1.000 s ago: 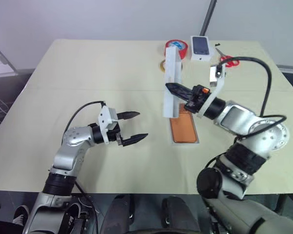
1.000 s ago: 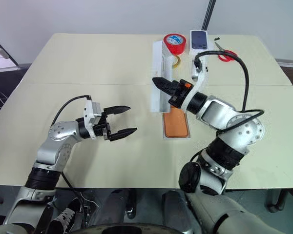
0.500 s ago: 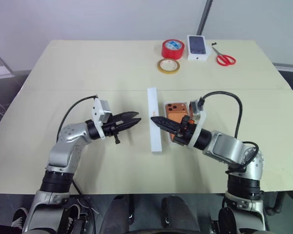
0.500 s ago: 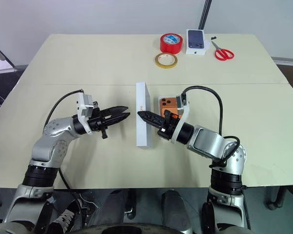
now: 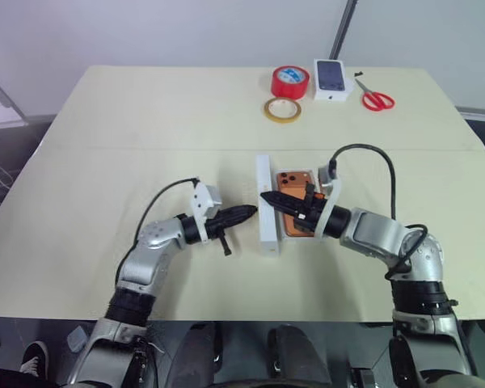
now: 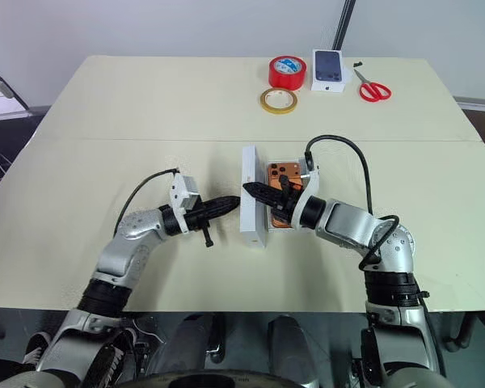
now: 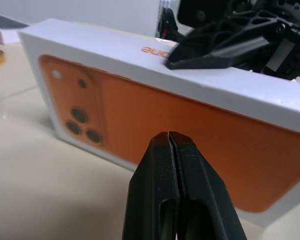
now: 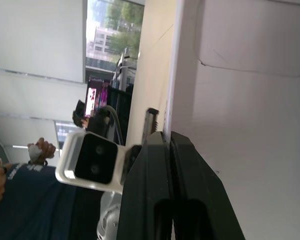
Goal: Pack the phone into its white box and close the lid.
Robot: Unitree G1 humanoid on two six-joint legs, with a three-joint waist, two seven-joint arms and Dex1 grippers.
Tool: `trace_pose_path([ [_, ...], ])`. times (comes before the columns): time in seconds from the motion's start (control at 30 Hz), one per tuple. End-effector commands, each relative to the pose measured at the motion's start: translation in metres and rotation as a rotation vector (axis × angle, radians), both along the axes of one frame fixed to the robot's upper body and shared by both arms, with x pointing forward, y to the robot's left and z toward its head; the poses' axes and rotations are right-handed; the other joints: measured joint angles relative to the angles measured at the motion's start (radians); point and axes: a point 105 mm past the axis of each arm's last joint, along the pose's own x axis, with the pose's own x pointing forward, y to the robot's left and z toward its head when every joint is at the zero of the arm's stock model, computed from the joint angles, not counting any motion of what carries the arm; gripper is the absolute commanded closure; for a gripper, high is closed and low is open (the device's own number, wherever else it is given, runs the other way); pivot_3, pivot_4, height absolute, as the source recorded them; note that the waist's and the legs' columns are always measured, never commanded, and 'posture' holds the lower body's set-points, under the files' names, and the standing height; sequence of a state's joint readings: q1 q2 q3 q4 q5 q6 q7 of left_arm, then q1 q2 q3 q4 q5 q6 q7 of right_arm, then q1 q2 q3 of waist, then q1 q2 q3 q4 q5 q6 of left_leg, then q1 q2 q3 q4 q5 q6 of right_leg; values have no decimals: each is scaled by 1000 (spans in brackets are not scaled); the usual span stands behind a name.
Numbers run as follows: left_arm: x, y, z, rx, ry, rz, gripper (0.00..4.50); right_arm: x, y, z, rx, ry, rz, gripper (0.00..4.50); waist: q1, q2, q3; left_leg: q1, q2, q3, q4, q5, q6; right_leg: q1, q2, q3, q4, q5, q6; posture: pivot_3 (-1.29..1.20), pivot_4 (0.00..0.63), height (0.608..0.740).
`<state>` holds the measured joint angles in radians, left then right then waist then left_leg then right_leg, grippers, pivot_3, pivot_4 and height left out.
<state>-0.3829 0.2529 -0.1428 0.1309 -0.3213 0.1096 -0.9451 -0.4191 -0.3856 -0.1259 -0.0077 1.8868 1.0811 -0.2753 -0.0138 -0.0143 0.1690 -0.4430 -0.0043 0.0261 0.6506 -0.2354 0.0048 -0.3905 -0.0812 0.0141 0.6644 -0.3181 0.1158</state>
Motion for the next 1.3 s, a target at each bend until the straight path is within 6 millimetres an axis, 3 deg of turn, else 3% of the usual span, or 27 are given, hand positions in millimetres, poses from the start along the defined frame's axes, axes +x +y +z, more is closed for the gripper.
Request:
trace_pose_path([
  [0.03,6,-6,18,-30,-69,2,4457,11,-4,5,-21,-41,-19,4500,0,0,0,0,0,0,0,0,0,0,0,0,0,0,0,0,150,728],
  [0.2,10,-7,23,-46,-74,-2,4457,23,-6,11,2,-63,-46,4500,2,0,0,0,0,0,0,0,0,0,0,-1,0,0,0,0,150,728],
  [0.4,14,-6,24,-41,-67,6,4457,23,-7,3,-11,-65,-44,4500,3,0,0,0,0,0,1,0,0,0,0,-1,0,0,0,0,150,728],
  [0.5,16,-10,19,-35,-61,4,4500,29,-16,-1,-37,-74,-82,3531,3,0,0,0,0,0,1,0,0,1,0,-1,0,0,0,0,150,728],
  [0.6,17,-16,14,-26,-56,-2,4500,29,-23,4,-55,-109,-85,2020,3,0,0,0,0,0,1,0,0,1,0,-1,0,0,0,0,150,728],
  [0.7,20,-26,13,-45,-42,-5,4500,28,-42,10,-198,-201,-104,543,4,0,0,0,0,0,1,0,0,0,0,-1,0,0,0,0,150,728],
  [0.9,24,-62,11,-50,-48,-45,4500,20,-107,28,-443,-334,-200,543,26,0,0,-1,-1,0,2,0,1,1,0,-2,0,0,0,0,150,728],
  [0.97,23,-73,10,-51,-42,-67,4500,16,-119,32,-519,-367,-220,543,27,0,0,-1,-1,0,2,-1,1,1,0,-2,-1,0,0,0,150,728],
  [1.17,25,-80,13,-54,-55,-91,4500,20,-125,36,-646,-485,-277,543,16,0,0,0,0,1,2,-1,1,0,1,0,0,0,0,0,150,728],
  [1.27,28,-72,16,-46,-54,-86,4500,22,-120,33,-721,-568,-285,543,20,0,0,0,0,1,2,-1,1,0,2,0,0,0,0,0,150,728],
  [1.3,29,-67,17,-36,-63,-80,4500,24,-119,30,-732,-578,-304,770,21,0,0,0,0,1,2,-1,1,0,2,-1,0,0,0,0,150,728],
])
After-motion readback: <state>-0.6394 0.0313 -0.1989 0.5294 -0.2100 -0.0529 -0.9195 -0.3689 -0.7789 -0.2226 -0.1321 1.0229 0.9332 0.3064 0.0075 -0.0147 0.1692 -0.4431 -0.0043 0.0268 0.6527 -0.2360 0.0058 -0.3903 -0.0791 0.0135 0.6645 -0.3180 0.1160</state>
